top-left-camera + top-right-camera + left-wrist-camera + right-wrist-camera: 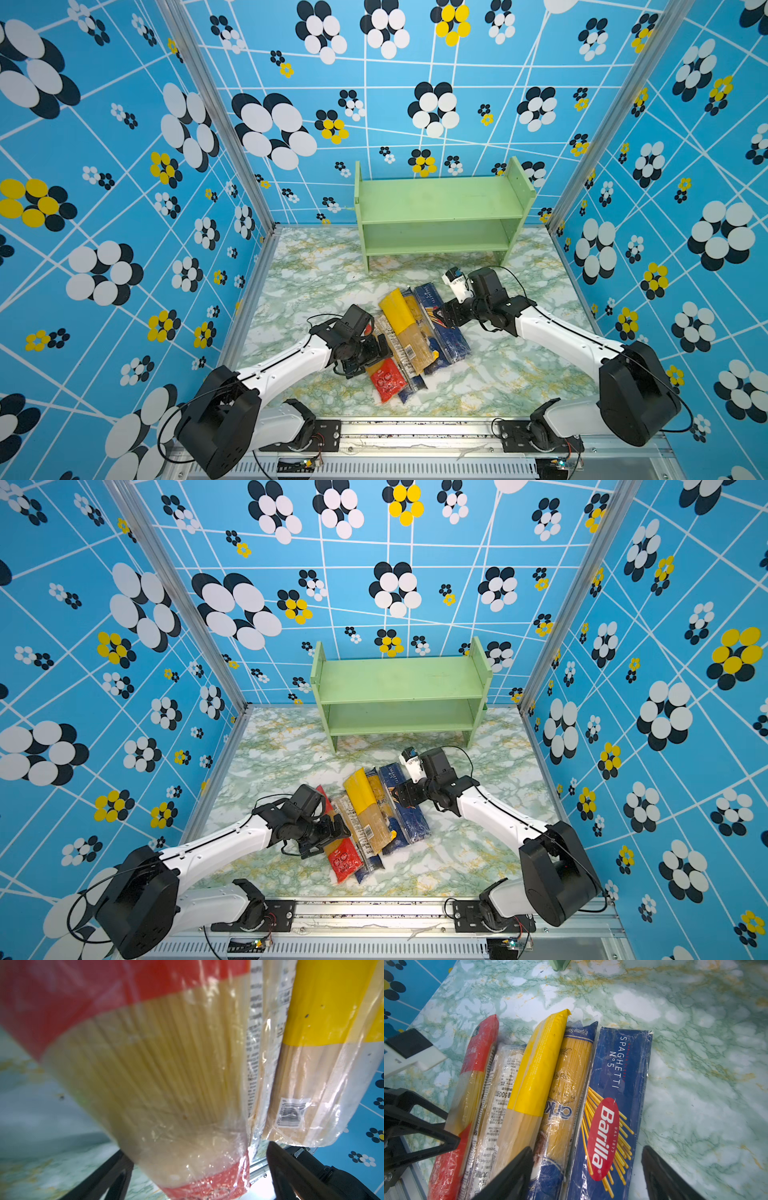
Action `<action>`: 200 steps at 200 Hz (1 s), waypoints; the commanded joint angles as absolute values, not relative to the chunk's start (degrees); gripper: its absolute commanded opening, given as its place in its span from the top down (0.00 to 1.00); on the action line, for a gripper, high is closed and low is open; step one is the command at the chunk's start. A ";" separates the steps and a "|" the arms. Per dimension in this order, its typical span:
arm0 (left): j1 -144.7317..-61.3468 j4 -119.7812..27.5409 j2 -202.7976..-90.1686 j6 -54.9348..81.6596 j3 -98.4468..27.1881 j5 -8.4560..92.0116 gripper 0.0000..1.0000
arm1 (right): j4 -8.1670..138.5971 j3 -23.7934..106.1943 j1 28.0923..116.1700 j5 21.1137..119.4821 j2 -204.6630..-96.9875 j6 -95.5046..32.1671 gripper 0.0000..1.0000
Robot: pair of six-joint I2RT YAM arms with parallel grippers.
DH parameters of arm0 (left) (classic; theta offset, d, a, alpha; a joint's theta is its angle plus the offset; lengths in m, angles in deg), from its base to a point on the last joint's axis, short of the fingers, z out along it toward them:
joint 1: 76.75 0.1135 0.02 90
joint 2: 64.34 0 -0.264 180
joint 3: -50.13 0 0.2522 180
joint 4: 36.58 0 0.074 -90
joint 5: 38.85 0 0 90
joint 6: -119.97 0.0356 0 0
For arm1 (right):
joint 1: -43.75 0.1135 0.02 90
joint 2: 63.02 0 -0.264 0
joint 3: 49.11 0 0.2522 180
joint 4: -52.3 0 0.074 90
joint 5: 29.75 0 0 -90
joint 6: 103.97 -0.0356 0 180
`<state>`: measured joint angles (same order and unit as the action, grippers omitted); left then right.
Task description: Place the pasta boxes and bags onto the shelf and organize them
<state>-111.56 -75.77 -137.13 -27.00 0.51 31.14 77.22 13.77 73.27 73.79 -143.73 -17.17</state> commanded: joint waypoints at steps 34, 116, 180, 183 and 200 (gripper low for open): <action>-113.13 -70.12 -143.61 -23.93 -3.96 28.57 0.01 | 77.18 12.72 73.63 72.03 -141.42 -16.29 0.16; -115.79 -66.25 -157.64 -20.06 -14.44 25.41 0.01 | 77.83 12.97 73.63 69.71 -141.17 -16.45 0.16; -117.53 -65.94 -166.94 -17.06 -23.71 24.07 0.01 | 78.45 11.09 73.44 66.80 -138.32 -16.26 0.16; -117.51 -65.98 -167.37 -16.86 -24.24 24.14 0.01 | 78.46 10.98 73.45 66.71 -138.14 -16.31 0.16; -117.46 -66.07 -169.96 -15.96 -26.99 24.05 0.01 | 78.97 10.47 73.29 66.02 -137.35 -16.21 0.16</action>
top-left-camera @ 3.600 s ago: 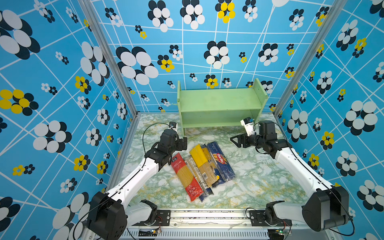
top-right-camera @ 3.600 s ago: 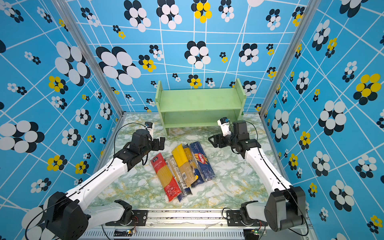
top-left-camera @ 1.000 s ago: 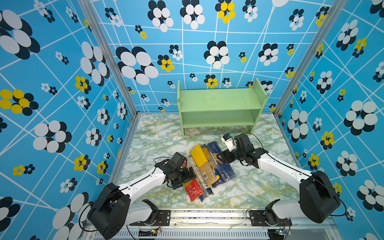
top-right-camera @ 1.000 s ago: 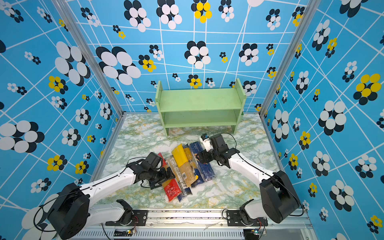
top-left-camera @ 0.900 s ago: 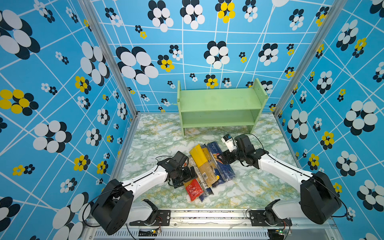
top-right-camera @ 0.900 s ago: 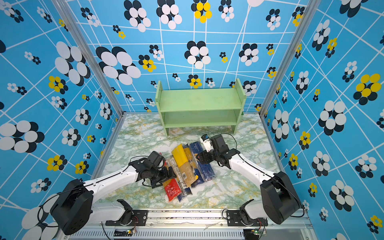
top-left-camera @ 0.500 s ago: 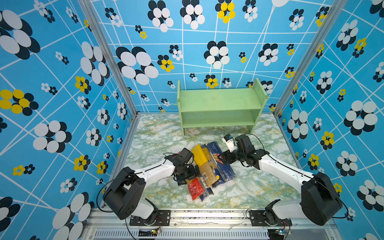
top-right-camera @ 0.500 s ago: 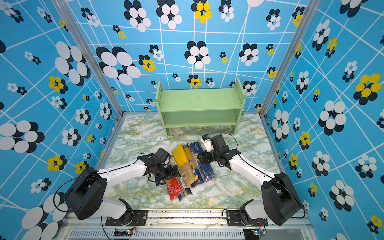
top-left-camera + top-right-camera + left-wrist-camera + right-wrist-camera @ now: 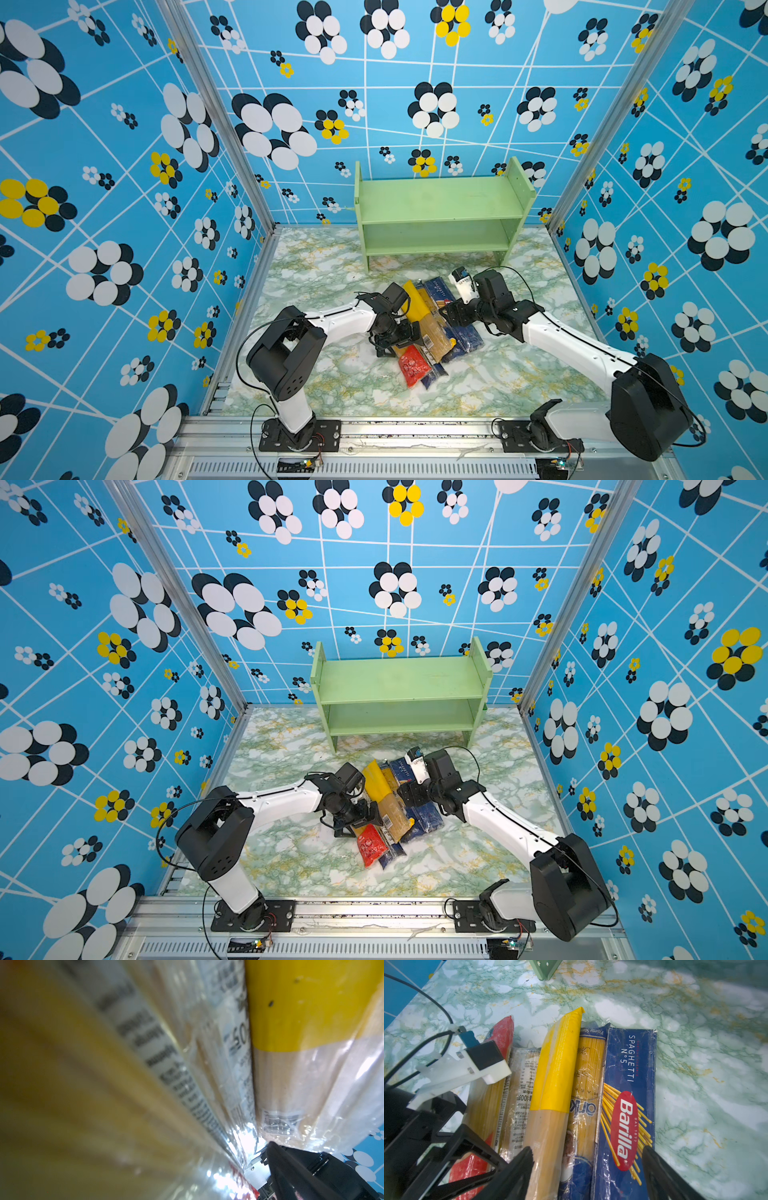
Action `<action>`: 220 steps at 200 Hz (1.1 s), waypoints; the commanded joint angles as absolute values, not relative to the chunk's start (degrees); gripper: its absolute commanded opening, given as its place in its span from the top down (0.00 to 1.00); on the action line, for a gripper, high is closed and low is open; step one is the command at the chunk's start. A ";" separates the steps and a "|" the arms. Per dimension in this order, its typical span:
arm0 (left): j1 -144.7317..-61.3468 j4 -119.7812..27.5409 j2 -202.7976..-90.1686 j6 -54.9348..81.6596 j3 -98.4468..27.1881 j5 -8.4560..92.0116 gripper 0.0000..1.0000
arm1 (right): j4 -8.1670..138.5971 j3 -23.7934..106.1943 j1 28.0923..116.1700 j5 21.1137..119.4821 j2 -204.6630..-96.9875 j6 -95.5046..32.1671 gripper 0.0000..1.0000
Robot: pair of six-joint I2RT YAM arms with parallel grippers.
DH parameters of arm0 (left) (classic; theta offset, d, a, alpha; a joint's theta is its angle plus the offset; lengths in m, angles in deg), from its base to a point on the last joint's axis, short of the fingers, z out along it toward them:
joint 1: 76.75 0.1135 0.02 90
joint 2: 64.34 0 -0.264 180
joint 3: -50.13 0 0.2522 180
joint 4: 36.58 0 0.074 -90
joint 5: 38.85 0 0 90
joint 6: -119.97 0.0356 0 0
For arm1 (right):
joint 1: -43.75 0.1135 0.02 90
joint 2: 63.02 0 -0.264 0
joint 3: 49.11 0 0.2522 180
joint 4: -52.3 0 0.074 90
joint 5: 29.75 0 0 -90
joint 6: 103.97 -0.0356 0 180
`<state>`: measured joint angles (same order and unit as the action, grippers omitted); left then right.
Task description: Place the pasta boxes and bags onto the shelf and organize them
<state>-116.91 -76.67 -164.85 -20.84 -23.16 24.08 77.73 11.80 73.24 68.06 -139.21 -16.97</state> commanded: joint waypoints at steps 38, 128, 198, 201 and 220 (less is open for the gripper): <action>-117.71 -67.57 -176.27 -13.16 -34.53 23.20 0.01 | 79.78 9.40 72.24 65.52 -134.87 -16.30 0.15; -119.85 -69.04 -182.88 -12.07 -46.44 22.36 0.01 | 82.13 9.15 67.18 68.03 -132.81 -16.95 0.15; -119.21 -74.86 -177.19 -7.56 -44.39 27.43 0.01 | 86.11 12.54 65.91 69.07 -133.59 -16.84 0.14; -119.13 -75.08 -176.86 -7.37 -44.25 27.49 0.01 | 86.23 12.67 65.92 69.16 -133.66 -16.87 0.13; -118.98 -76.75 -174.52 -6.09 -43.32 28.53 0.01 | 87.41 14.05 65.90 70.37 -134.45 -16.49 0.13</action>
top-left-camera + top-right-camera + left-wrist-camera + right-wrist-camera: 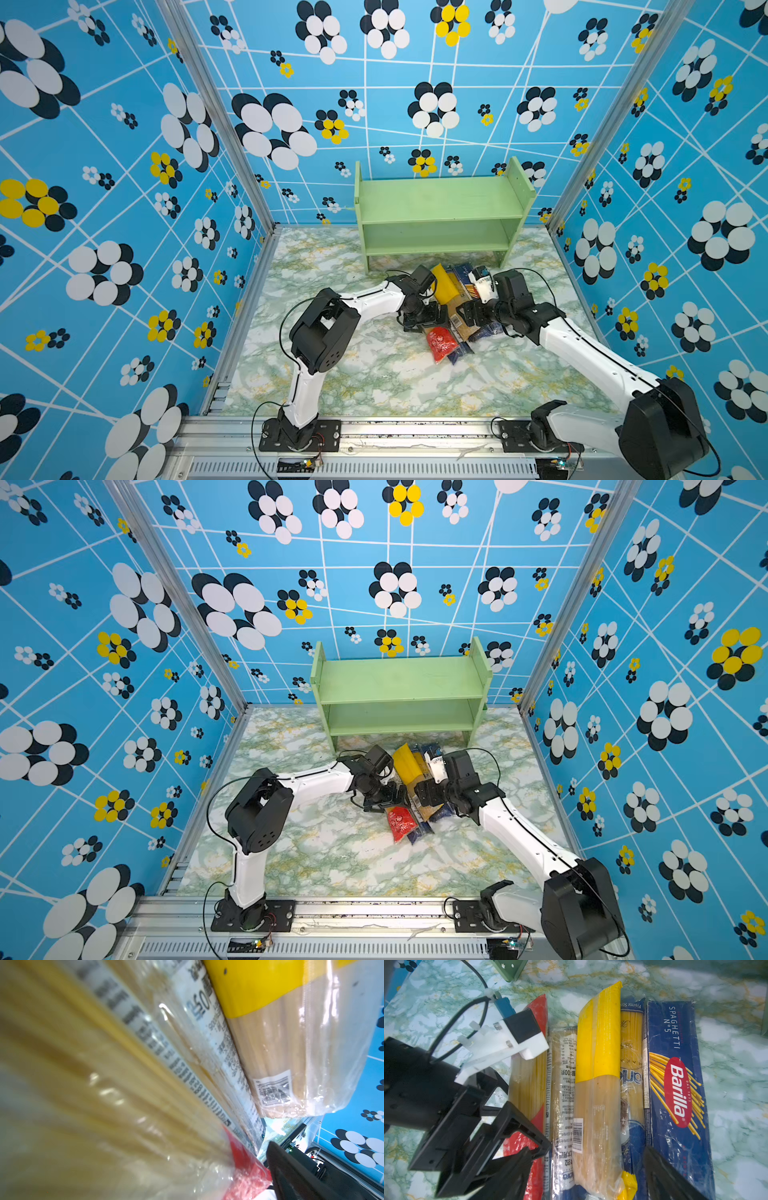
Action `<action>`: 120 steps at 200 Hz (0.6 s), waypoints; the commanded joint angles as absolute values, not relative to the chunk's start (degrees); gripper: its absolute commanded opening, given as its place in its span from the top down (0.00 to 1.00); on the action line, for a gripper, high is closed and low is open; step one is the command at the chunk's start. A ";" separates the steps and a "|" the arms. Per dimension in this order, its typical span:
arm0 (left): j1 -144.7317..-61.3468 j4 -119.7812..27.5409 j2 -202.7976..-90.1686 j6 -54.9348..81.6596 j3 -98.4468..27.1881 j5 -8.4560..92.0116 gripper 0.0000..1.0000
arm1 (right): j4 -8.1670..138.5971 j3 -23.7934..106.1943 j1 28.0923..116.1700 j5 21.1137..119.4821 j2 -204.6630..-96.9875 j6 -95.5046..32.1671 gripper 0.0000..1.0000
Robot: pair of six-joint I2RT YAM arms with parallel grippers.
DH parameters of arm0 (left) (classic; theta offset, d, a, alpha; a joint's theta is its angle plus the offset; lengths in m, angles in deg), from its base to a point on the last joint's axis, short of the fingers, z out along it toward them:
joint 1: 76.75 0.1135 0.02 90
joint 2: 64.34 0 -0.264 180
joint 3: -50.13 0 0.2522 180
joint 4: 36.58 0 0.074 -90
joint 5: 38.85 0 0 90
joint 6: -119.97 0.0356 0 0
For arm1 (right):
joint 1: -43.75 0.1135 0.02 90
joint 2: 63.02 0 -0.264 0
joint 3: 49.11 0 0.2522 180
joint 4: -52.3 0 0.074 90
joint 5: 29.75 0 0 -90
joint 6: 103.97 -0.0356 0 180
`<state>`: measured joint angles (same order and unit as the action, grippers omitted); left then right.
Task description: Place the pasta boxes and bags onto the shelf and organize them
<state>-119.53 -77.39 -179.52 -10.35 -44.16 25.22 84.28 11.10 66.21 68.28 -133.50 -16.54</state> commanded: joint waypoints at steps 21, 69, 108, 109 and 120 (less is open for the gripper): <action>-118.78 -77.45 -171.80 -5.76 -42.15 28.76 0.01 | 88.66 15.42 65.85 71.43 -135.23 -16.25 0.13; -117.69 -78.69 -165.16 -5.01 -39.93 29.63 0.01 | 89.30 16.98 65.97 74.64 -135.76 -15.46 0.14; -113.60 -76.33 -158.55 -6.48 -33.63 28.68 0.01 | 90.15 17.78 69.34 74.05 -138.00 -15.04 0.14; -113.41 -76.21 -158.29 -6.54 -33.48 28.62 0.01 | 90.15 17.80 69.46 74.09 -138.13 -14.99 0.14; -111.83 -75.20 -156.02 -7.00 -31.19 28.68 0.01 | 90.89 18.38 70.77 74.38 -139.09 -14.73 0.14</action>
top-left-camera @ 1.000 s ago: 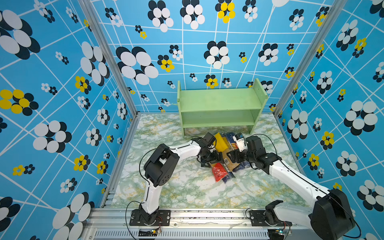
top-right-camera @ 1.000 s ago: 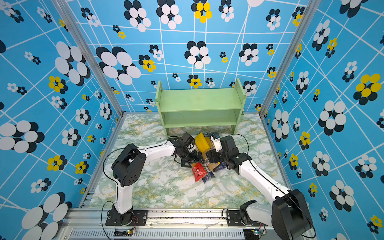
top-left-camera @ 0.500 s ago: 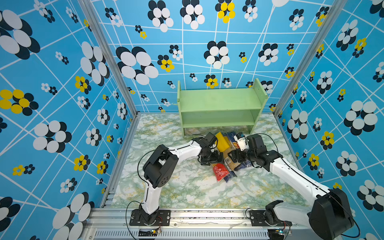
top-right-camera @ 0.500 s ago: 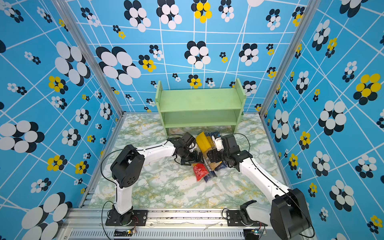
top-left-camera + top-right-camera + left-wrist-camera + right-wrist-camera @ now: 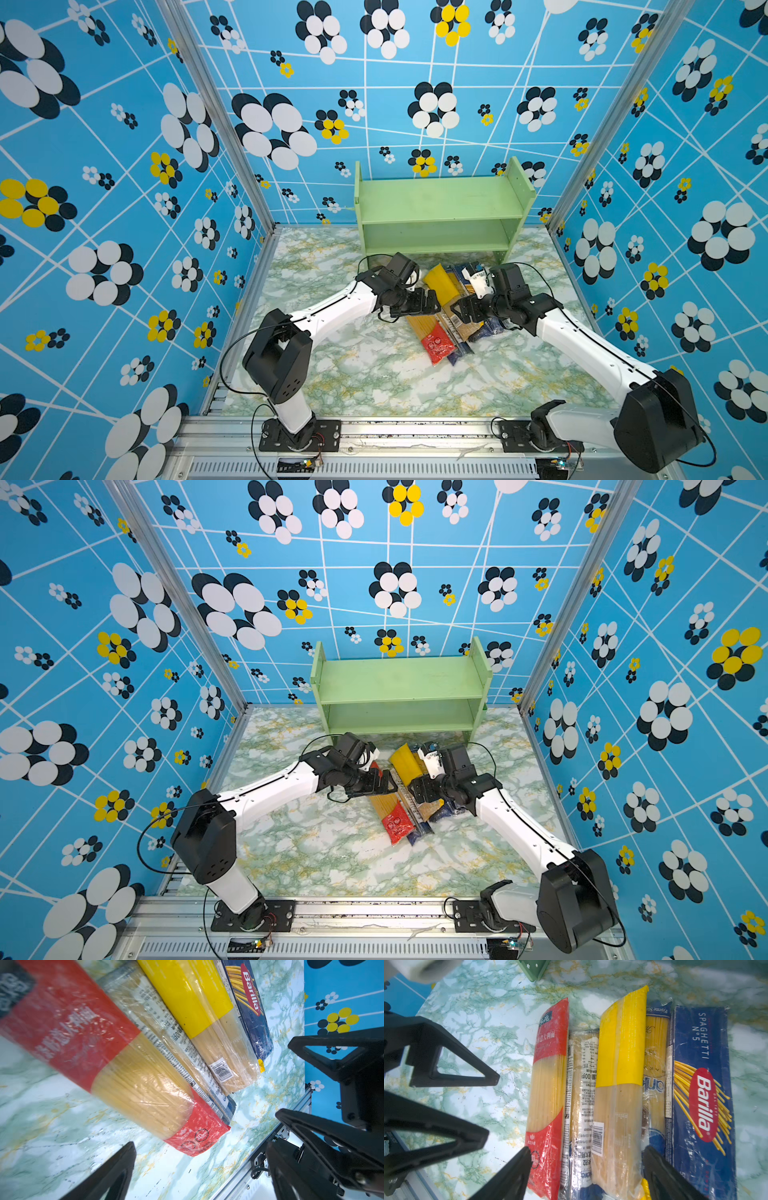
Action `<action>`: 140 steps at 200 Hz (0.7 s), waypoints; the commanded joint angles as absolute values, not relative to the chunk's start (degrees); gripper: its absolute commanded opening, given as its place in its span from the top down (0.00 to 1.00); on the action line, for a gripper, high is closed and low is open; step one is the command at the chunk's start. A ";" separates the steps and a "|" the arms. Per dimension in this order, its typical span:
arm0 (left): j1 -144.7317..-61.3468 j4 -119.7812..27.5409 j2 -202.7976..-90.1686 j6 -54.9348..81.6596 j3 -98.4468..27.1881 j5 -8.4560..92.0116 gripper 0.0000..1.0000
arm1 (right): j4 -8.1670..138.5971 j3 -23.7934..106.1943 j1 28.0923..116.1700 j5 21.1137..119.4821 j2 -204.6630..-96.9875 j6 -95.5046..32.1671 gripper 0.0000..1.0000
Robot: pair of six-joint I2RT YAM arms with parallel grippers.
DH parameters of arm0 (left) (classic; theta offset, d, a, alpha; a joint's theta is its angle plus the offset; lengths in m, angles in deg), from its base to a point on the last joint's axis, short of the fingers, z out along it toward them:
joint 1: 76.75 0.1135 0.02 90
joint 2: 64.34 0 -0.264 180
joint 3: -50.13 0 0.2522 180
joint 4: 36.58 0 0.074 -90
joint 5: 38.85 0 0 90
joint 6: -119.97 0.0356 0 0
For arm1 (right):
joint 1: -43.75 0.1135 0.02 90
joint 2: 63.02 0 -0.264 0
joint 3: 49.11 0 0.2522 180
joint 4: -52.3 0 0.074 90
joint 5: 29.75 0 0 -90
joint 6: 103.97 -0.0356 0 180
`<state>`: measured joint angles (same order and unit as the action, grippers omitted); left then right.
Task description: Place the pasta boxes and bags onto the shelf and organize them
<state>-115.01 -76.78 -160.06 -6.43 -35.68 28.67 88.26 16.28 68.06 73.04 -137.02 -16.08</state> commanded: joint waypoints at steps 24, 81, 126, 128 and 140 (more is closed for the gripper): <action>-109.18 -74.24 -150.61 -7.21 -26.84 30.11 0.01 | 93.16 20.32 73.18 74.75 -141.43 -14.60 0.14; -102.76 -76.43 -139.54 -3.78 -19.43 33.11 0.01 | 93.66 21.41 77.70 74.53 -143.62 -17.06 0.14; -97.18 -75.07 -136.33 -3.47 -15.28 29.93 0.01 | 93.71 21.39 81.94 73.13 -146.48 -19.32 0.14; -97.02 -75.02 -136.28 -3.46 -15.17 29.83 0.01 | 93.65 21.35 82.08 73.02 -146.62 -19.39 0.14; -96.32 -75.12 -136.23 -3.16 -14.92 29.40 0.01 | 93.70 21.09 82.83 72.15 -147.40 -19.93 0.14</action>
<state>-97.55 -75.57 -137.16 -4.79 -16.21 31.18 92.52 20.31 81.42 73.83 -145.74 -17.85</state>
